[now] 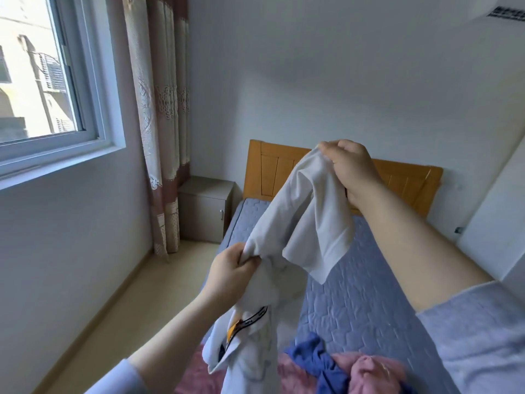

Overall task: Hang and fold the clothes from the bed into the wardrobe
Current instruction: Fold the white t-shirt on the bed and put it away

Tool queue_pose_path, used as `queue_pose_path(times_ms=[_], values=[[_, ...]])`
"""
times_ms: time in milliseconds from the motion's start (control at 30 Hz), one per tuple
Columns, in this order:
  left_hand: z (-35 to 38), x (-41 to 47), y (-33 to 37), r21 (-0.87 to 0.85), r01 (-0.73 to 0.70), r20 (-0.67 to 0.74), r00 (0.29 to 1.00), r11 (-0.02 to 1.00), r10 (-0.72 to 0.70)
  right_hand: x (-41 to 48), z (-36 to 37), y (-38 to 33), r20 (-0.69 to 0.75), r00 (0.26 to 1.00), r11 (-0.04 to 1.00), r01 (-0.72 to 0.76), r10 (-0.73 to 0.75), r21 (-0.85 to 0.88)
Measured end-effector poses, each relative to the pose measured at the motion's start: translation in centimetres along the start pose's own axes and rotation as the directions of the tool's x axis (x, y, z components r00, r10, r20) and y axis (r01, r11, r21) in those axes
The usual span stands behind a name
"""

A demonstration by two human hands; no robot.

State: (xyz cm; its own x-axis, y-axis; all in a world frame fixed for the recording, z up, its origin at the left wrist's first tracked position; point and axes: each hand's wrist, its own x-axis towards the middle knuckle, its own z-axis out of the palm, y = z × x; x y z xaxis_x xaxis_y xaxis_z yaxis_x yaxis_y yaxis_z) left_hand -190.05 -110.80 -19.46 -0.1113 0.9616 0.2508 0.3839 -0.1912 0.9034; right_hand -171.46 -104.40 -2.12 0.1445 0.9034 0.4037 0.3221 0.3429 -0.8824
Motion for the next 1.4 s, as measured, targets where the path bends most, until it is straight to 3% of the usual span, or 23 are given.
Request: queue_pose_path(times_ms=[200,400,567,767,900,967,1100,1267,1400], values=[[-0.5,1.0,3.0,-0.293,0.079,-0.092,0.99,0.953,-0.111,-0.6,-1.0,4.5,0.136,0.981,0.954,-0.097,0.14,-0.284],[-1.0,2.3,4.3,-0.385,0.08,-0.116,0.984,0.92,-0.134,-4.5,-1.5,6.0,0.276,0.952,0.982,-0.093,0.136,-0.165],[-1.8,2.8,5.3,-0.473,0.052,-0.168,0.975,0.879,-0.148,-7.1,-1.4,6.4,0.32,0.928,0.981,-0.175,0.192,-0.082],[-2.6,2.9,6.6,-0.572,0.014,-0.222,0.96,0.82,-0.172,-9.1,-0.2,7.2,0.485,0.801,0.936,-0.317,0.351,-0.154],[-2.9,2.8,7.6,-0.606,0.003,-0.229,0.957,0.795,-0.178,-10.4,1.3,7.5,0.553,0.763,0.93,-0.362,0.335,-0.063],[-2.9,2.6,8.1,-0.618,-0.014,-0.229,0.96,0.786,-0.163,-10.9,2.3,7.6,0.535,0.774,0.936,-0.334,0.34,-0.111],[-2.8,2.5,8.9,-0.592,-0.059,-0.261,0.958,0.804,-0.122,-11.5,4.1,8.0,0.391,0.886,0.958,-0.166,0.248,-0.233],[-3.9,2.9,8.4,-0.554,-0.066,-0.301,0.945,0.83,-0.125,-10.9,4.3,8.3,0.293,0.938,0.98,-0.198,0.183,0.021],[-5.4,3.1,6.9,-0.558,-0.011,-0.27,0.948,0.83,-0.169,-9.5,3.6,7.6,0.204,0.977,0.989,-0.082,0.055,0.124]])
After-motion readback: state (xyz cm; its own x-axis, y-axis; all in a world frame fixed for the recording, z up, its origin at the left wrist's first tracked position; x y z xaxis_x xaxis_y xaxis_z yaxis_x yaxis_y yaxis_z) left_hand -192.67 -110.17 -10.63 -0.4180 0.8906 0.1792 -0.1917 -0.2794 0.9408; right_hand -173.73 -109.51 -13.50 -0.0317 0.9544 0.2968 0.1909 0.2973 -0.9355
